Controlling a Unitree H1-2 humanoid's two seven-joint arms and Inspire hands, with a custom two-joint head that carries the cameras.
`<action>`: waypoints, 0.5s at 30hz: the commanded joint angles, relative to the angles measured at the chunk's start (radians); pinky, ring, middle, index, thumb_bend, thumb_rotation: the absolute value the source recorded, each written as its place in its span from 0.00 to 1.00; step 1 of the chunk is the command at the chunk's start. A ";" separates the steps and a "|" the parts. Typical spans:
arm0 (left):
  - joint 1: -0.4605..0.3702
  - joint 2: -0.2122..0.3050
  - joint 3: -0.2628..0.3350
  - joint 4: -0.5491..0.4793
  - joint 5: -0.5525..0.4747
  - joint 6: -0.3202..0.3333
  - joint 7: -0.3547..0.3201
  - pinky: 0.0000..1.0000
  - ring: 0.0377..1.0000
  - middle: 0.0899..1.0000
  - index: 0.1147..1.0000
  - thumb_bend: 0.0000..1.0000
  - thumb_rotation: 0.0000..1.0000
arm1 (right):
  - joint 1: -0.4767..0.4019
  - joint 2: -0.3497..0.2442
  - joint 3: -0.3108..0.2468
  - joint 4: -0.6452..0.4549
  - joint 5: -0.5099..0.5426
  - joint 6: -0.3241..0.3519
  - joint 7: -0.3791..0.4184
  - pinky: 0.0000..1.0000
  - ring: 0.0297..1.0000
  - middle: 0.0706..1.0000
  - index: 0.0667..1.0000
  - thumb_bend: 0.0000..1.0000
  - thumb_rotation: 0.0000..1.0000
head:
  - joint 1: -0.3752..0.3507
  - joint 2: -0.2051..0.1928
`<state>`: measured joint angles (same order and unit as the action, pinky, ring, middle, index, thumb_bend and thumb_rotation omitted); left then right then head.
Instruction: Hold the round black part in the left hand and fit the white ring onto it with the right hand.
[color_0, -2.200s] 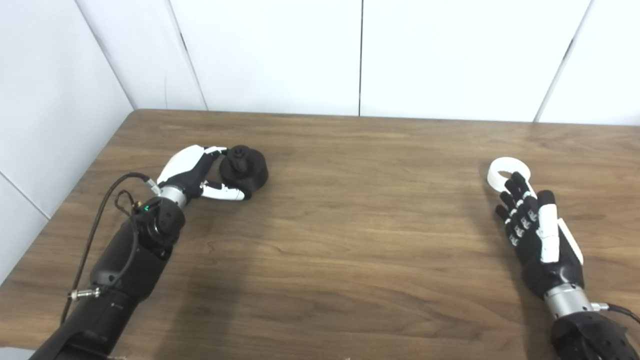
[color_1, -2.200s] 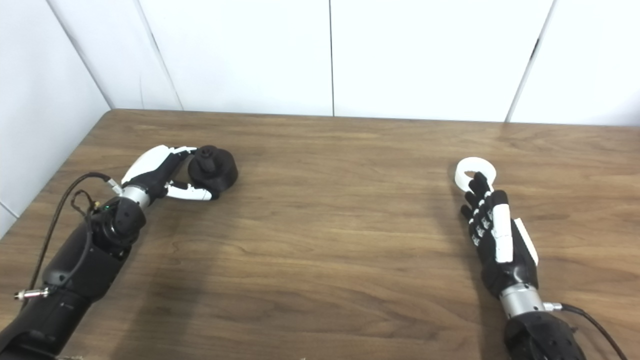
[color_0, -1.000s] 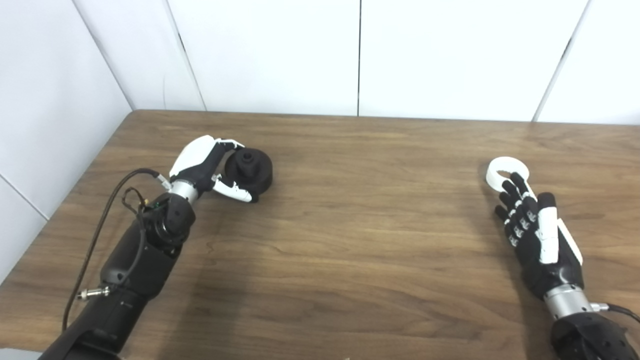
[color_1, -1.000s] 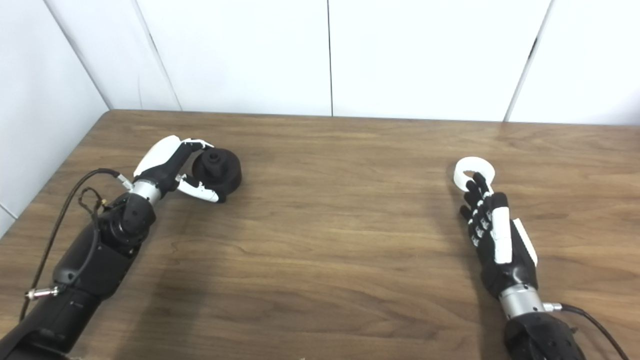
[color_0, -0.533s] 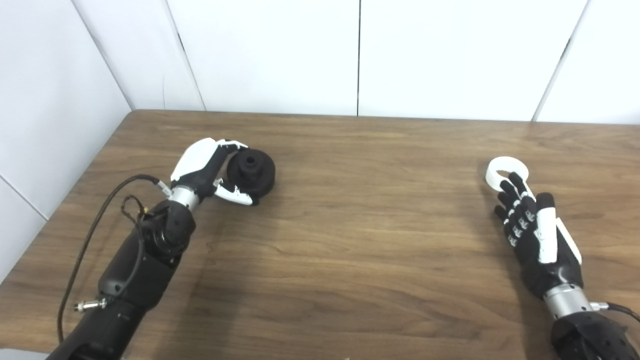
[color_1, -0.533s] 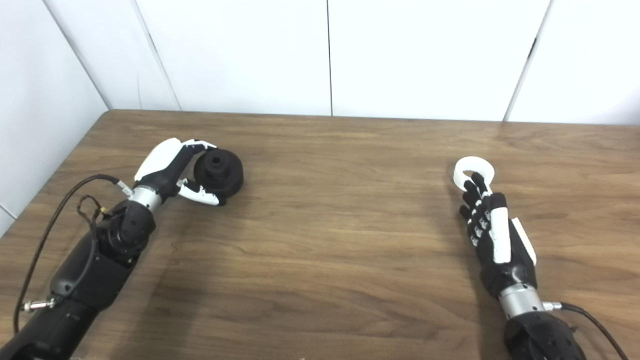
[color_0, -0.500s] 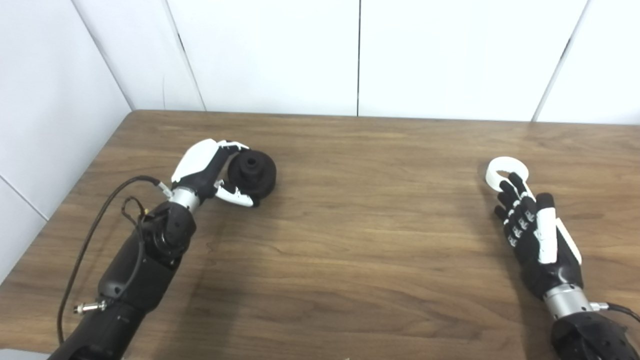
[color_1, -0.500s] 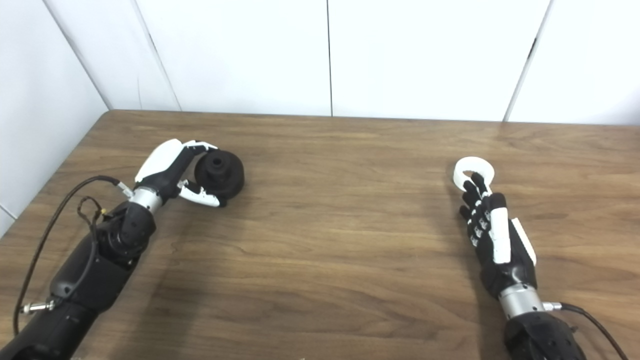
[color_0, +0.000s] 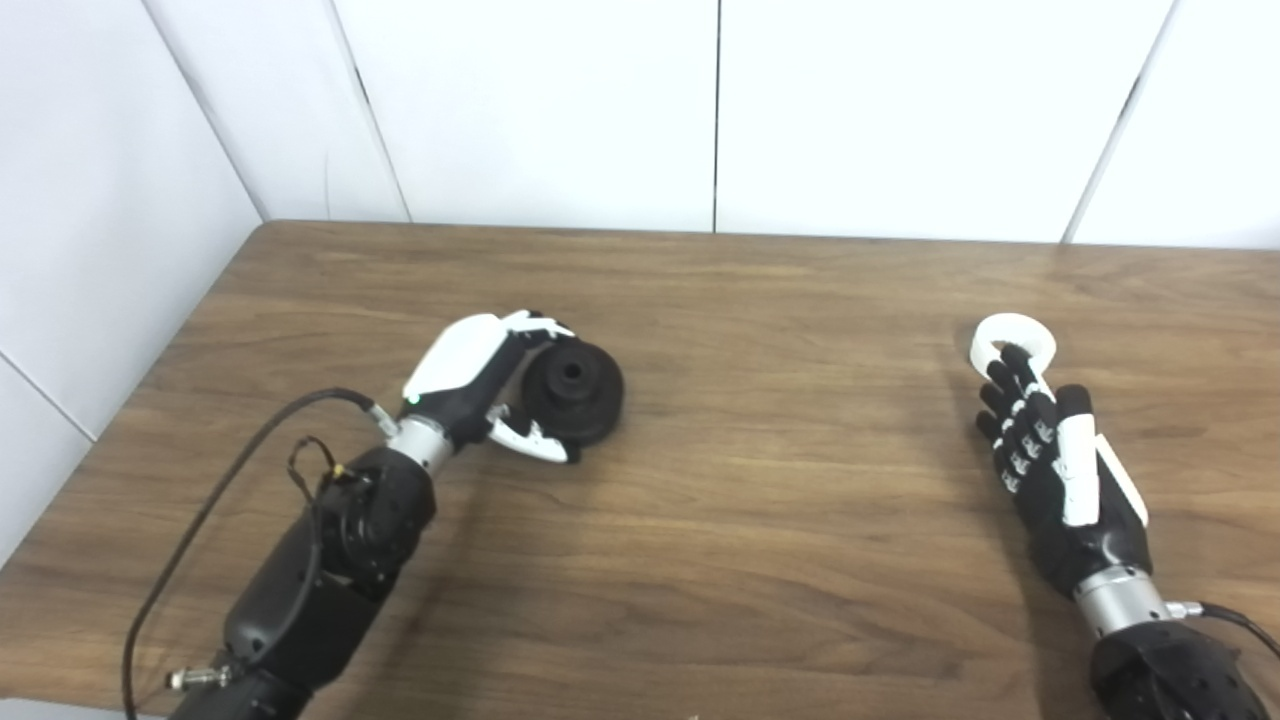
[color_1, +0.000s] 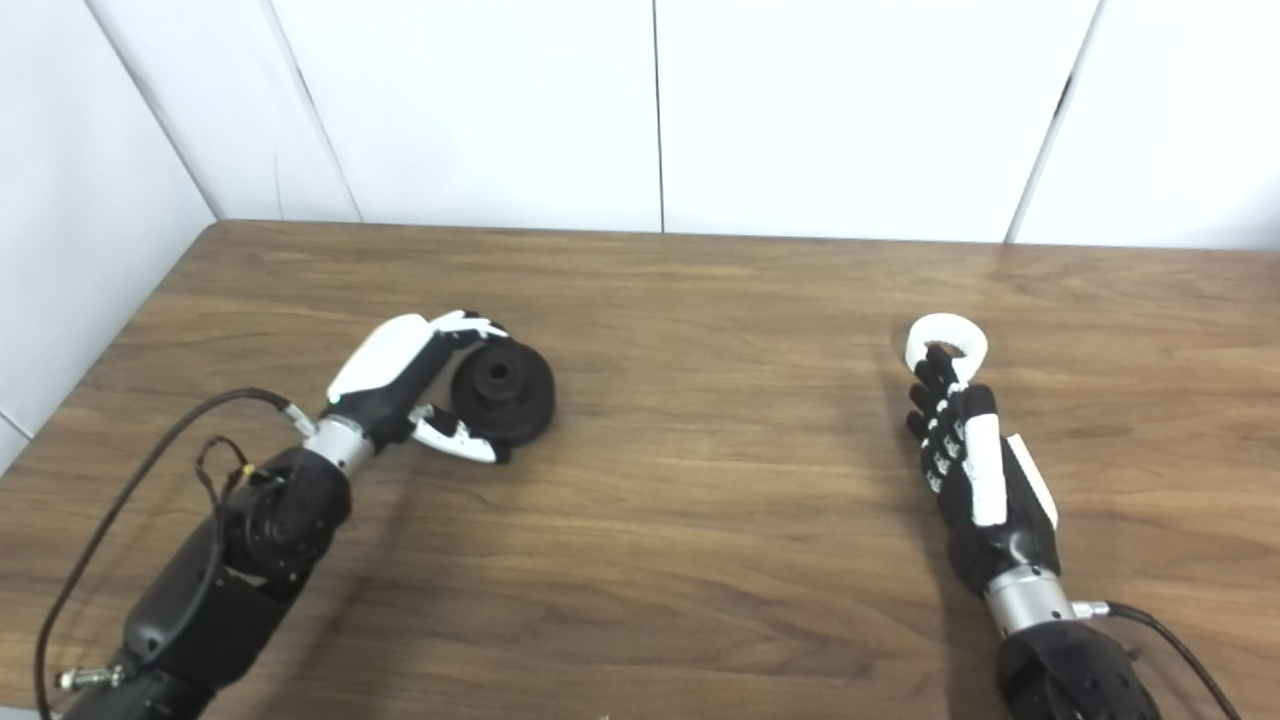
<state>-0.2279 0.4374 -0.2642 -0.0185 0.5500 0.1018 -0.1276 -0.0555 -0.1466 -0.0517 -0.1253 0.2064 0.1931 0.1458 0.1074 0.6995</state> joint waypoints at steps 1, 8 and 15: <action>0.034 -0.022 -0.045 -0.038 0.005 -0.029 -0.041 0.86 0.95 0.86 0.43 0.52 0.08 | -0.014 0.009 0.007 -0.029 -0.003 -0.018 0.003 1.00 1.00 0.99 1.00 0.72 1.00 | 0.000 0.002; 0.096 -0.064 -0.103 -0.089 0.013 -0.060 -0.046 0.90 0.95 0.86 0.43 0.52 0.08 | -0.010 0.018 0.013 -0.035 -0.009 -0.014 -0.003 1.00 1.00 0.99 1.00 0.73 1.00 | -0.011 0.008; 0.159 -0.106 -0.163 -0.145 0.065 -0.054 -0.053 0.92 0.95 0.86 0.43 0.52 0.08 | -0.003 0.022 0.017 -0.047 -0.014 -0.011 -0.002 1.00 1.00 1.00 1.00 0.72 1.00 | -0.027 0.015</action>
<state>-0.1164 0.3433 -0.3610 -0.1551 0.5698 0.0591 -0.1253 -0.0435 -0.1288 -0.0429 -0.1372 0.1890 0.1914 0.1368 0.0798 0.7133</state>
